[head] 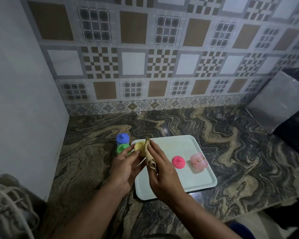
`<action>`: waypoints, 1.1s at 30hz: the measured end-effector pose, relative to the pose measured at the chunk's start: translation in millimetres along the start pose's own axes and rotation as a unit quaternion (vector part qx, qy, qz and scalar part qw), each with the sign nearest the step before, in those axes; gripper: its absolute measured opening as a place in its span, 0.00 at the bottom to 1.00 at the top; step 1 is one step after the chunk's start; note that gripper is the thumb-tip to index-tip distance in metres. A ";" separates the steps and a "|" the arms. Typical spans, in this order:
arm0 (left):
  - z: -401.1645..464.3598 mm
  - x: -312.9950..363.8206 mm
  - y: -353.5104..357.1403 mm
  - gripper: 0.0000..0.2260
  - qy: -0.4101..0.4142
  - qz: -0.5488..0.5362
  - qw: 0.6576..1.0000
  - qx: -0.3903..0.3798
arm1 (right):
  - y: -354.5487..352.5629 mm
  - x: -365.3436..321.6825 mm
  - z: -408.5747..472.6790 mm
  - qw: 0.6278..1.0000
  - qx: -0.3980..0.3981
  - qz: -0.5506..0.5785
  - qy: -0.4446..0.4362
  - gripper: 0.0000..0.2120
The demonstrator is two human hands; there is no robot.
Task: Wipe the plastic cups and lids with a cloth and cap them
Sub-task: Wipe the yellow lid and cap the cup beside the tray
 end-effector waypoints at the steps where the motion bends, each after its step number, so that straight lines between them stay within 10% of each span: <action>1: 0.8 -0.1 -0.7 0.14 -0.017 -0.014 1.000 -0.017 | -3.1 0.0 2.4 1.000 -0.003 -0.004 -0.003 0.26; 6: 2.3 1.0 -14.4 0.16 -0.051 -0.038 0.996 -0.065 | -28.5 6.4 40.5 0.956 0.035 0.190 0.222 0.15; 11: 12.5 0.4 -15.8 0.12 -0.046 -0.046 0.998 -0.023 | -26.0 -5.7 14.8 0.999 -0.005 0.017 -0.048 0.21; 22: 10.7 9.4 -10.1 0.11 -0.038 -0.024 0.998 -0.050 | -9.9 0.9 16.0 0.992 -0.075 -0.099 0.000 0.28; 26: 1.4 6.5 -1.1 0.11 -0.057 -0.012 0.994 -0.088 | -30.4 -0.1 48.2 0.957 -0.010 0.204 0.206 0.19; 30: 11.2 19.7 9.1 0.09 -0.020 -0.075 0.996 -0.051 | -19.3 -23.7 14.0 0.998 0.014 0.039 -0.044 0.22; 33: 14.4 28.4 7.5 0.10 -0.031 -0.086 0.994 -0.064 | -10.2 5.4 -3.9 1.000 -0.015 0.006 -0.016 0.23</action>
Point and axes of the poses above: each hand's wrist, its own z-axis towards the middle knuckle, its own y-axis out of the palm, x = y × z, the point moved 2 cm from there along z, towards the middle knuckle, and after that the axes turned 12 degrees about z, right-handed, at the moved point
